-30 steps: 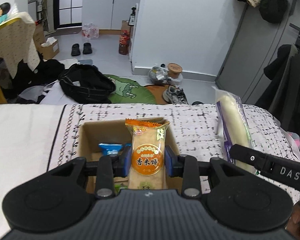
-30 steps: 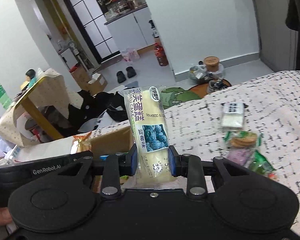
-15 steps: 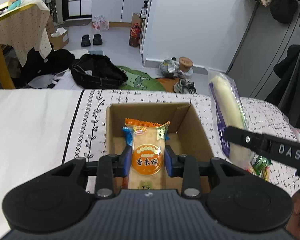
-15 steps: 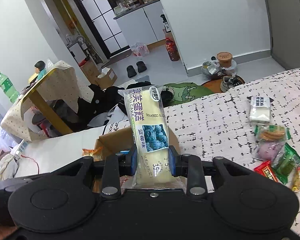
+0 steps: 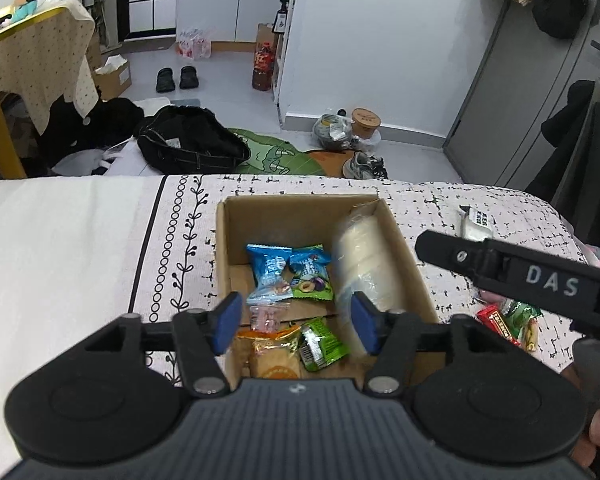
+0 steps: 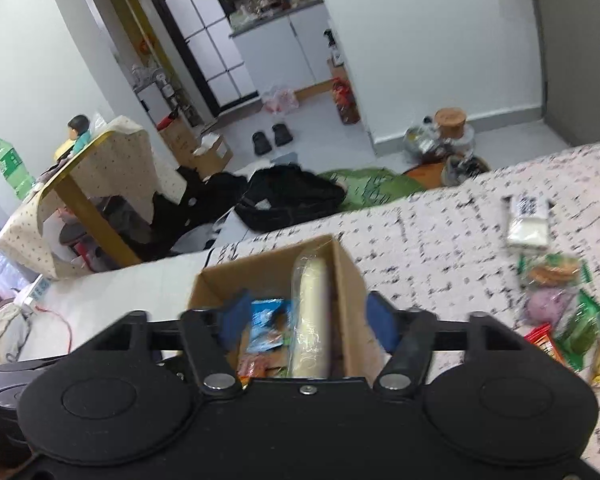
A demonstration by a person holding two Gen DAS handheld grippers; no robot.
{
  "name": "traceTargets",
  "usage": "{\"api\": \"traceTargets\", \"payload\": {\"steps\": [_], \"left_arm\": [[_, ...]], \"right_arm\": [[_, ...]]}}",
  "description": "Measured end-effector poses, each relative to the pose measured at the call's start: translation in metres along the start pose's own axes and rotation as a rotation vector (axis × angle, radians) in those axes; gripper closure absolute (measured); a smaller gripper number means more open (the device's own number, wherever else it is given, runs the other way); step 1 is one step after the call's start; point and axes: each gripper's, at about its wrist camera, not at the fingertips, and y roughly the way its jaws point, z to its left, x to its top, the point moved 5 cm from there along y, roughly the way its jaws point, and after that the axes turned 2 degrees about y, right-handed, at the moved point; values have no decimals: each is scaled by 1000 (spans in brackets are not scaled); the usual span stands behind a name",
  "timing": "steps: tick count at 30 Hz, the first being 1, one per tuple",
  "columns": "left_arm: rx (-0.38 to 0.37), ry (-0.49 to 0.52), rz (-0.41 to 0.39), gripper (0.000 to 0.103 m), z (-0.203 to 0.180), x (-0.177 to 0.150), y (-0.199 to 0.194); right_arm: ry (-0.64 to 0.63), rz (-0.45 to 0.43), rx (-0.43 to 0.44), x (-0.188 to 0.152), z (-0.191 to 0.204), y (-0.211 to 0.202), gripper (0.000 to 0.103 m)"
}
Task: Organize snacks
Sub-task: 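Carry both cake packets over the box and open both tools to drop them, then withdraw both tools from the box back toward the snack pile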
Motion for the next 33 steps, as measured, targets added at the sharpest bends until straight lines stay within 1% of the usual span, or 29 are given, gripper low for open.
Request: {"api": "traceTargets", "payload": {"steps": [1,3,6,9,13,15,19,21,27,33], "left_arm": [[-3,0,0,37,-1,-1,0],[-9,1,4,34,-4,-2,0],[-17,9,0,31,-6,0,0],[-19,11,-1,27,-10,1,-1],[-31,10,-1,24,-16,3,-1],[-45,7,-4,19,-19,4,-1],[-60,25,-20,15,-30,5,-1],[-68,37,-21,10,-38,6,-1],[-92,82,-32,9,-59,10,-2],[-103,98,-27,9,-75,12,0]], "right_arm": [[-3,-2,-8,0,-1,-2,32],[3,1,-10,0,-6,-6,31],[-7,-4,-24,-1,-15,-15,27],[-13,2,-40,-3,-30,-25,24],[-16,4,-83,-5,-52,-35,24],[-14,2,-113,-6,-64,-40,23],[6,10,-132,-7,-81,-48,22],[4,7,-140,-8,-87,-53,21],[10,7,-152,-8,-102,-62,20],[37,12,-168,-9,-120,-71,19]]}}
